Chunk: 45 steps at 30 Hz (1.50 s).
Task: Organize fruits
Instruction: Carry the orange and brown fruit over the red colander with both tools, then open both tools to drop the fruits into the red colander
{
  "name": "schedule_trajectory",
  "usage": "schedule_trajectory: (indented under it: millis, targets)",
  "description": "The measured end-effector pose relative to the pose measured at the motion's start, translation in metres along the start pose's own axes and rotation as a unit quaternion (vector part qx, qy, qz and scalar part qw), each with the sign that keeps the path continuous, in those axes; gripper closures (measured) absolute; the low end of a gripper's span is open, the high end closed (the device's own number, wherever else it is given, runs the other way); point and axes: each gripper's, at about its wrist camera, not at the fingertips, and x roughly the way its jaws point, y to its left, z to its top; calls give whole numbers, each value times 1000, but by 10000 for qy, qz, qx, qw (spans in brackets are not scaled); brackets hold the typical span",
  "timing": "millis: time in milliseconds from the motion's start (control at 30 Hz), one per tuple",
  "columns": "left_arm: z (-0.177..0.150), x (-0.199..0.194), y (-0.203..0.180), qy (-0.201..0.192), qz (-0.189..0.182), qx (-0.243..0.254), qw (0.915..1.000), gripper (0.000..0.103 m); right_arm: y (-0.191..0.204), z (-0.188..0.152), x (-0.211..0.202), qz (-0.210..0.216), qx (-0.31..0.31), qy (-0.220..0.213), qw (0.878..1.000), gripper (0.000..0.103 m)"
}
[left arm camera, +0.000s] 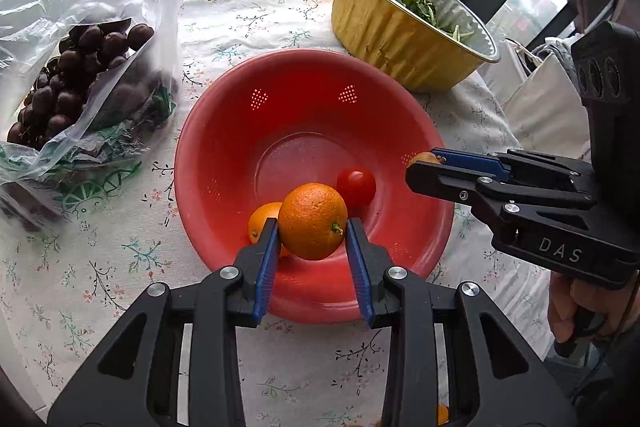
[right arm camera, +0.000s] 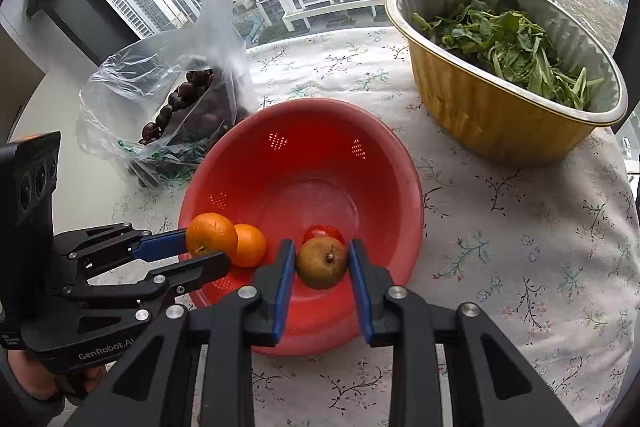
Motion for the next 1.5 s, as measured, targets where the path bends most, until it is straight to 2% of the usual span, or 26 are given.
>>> schedule_trajectory:
  millis: [300,733,800,833,867,967,1200,1267,1400,1500]
  targets:
    - [-4,22,-13,74,165,315,9993,71,2,1,23,-205,-226,305,9991,73]
    - [-2,23,-23,104,278,448,9986,70,5,1,27,-379,-353,355,9980,73]
    - [-4,21,-22,113,317,424,9985,60,6,0,27,-392,-347,361,9980,73]
    - [-4,20,-21,80,314,392,9987,44,6,0,27,-394,-340,361,9980,73]
    - [-5,17,-20,18,315,362,9988,36,6,0,27,-384,-348,349,9980,69]
    - [-6,12,-19,-35,320,339,9989,36,7,0,23,-405,-336,277,9982,63]
    - [-15,-13,-18,-187,361,361,9985,36,13,-5,5,-445,-425,118,9980,63]
    - [-23,-24,-16,-217,352,324,9986,30,15,-9,-5,-448,-431,24,9981,61]
    - [-49,-44,-12,-231,380,270,9986,27,17,-29,-27,-418,-335,-85,9985,55]
    - [-74,-54,-9,-161,380,234,9989,19,20,-50,-39,-427,-296,-48,9986,54]
